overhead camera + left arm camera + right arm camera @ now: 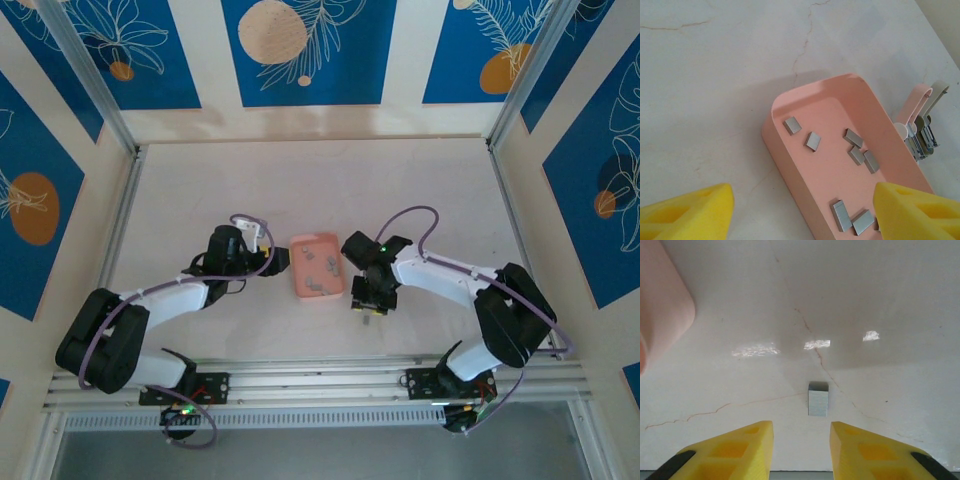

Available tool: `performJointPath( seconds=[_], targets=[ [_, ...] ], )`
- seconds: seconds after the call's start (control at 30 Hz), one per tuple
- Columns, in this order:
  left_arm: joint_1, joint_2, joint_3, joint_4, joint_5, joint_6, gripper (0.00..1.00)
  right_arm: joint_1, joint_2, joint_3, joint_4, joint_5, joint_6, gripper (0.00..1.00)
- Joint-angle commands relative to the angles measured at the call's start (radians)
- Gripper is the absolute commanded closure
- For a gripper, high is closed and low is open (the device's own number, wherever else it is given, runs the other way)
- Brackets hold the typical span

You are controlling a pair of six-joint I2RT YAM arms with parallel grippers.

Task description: Load the staples into the stapler

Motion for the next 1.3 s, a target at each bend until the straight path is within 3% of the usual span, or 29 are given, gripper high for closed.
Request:
performJointPath(
  seconds=[0.0,1.27],
  targets=[
    [-0.010,-0.001,-0.007,0.008,-0.012,0.026,0.27,-0.009,0.033,0.011,-0.034,-0.065,-0.009,0.65],
    [-0.022,0.028,-0.008,0.006,-0.021,0.037,0.26,-0.064,0.138,-0.066,0.049,-0.099,-0.038,0.74]
  ],
)
